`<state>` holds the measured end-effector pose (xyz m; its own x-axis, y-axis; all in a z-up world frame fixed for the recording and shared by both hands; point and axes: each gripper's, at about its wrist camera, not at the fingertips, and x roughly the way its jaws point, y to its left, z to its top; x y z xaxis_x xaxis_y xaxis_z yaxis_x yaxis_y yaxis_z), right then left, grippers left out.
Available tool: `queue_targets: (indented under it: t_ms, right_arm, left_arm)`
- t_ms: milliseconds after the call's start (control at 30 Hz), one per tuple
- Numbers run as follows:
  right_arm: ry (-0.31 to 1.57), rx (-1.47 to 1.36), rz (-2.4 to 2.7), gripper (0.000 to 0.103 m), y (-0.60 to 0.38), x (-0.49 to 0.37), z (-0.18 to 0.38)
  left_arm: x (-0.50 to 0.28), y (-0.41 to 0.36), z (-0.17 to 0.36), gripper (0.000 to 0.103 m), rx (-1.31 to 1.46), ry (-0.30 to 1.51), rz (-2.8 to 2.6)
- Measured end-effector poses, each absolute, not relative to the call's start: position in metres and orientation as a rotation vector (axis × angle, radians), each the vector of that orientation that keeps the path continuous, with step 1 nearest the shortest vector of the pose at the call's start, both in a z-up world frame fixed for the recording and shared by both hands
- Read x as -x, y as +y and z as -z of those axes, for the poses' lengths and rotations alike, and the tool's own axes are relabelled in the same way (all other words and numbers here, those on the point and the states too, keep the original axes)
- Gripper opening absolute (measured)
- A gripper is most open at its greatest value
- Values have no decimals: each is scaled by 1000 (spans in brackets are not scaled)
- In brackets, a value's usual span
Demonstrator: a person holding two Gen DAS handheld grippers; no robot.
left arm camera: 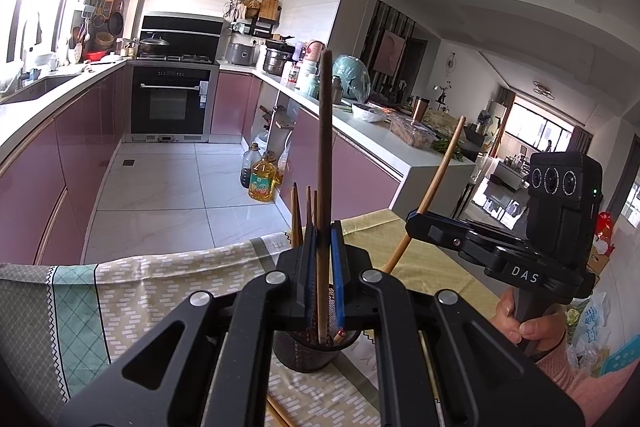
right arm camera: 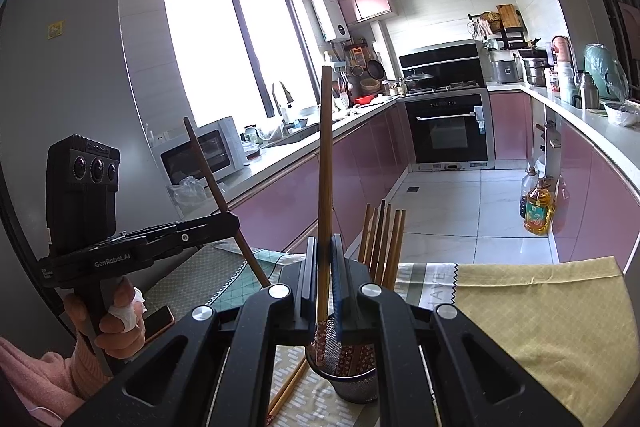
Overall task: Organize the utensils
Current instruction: 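Lower both held chopsticks into the mesh cup and hold them there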
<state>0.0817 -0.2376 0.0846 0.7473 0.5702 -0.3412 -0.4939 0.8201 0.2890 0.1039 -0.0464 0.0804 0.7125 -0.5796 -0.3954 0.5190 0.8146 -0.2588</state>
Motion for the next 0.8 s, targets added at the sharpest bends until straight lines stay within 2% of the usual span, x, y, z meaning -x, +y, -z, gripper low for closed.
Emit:
queue_targets:
  t_ms: [800]
  right_arm:
    - [474,-185,-562,6,-237,-96,-72]
  left_arm:
    - [-119,-58,-79,8,125,539,594]
